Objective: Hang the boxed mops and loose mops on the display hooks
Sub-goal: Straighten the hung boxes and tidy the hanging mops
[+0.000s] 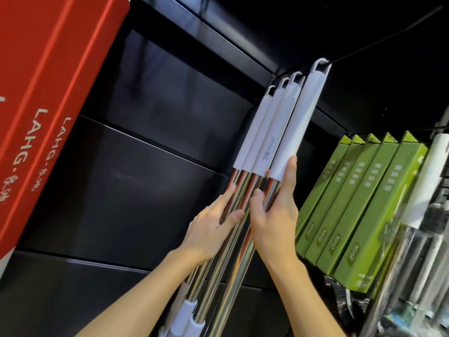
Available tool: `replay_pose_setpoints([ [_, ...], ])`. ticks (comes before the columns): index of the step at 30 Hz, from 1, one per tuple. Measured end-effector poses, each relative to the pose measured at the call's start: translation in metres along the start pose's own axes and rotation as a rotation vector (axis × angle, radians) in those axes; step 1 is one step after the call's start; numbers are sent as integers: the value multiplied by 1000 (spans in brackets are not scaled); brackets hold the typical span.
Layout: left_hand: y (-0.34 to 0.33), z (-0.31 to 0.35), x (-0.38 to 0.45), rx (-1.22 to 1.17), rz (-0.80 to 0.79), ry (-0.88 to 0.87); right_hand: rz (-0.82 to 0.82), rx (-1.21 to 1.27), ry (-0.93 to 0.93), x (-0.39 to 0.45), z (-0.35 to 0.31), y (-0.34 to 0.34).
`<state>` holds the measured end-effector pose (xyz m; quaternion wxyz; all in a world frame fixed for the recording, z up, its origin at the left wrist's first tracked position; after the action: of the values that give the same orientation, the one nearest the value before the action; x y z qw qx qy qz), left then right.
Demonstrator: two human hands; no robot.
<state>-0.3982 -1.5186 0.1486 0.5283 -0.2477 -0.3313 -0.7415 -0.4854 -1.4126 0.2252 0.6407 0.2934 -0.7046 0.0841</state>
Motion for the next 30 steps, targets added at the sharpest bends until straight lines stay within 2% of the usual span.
replay_pose_setpoints([
  [13, -3, 0, -1, -31, -4, 12, 4, 1, -47, -1, 8, -5],
  [30, 6, 4, -9, 1, -122, 88, -25, -9, -112, -12, -1, -3],
])
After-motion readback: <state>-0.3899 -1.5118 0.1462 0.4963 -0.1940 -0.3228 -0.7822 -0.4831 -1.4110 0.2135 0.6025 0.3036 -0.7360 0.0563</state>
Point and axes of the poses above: each hand's wrist, its own x-axis towards the middle knuckle, its own y-axis out of the back of the hand, z = x × y, the point moved 2 cm from there along x, towards the middle knuckle, and after that the axes turned 1 degree about x, right-handed, at the moved point
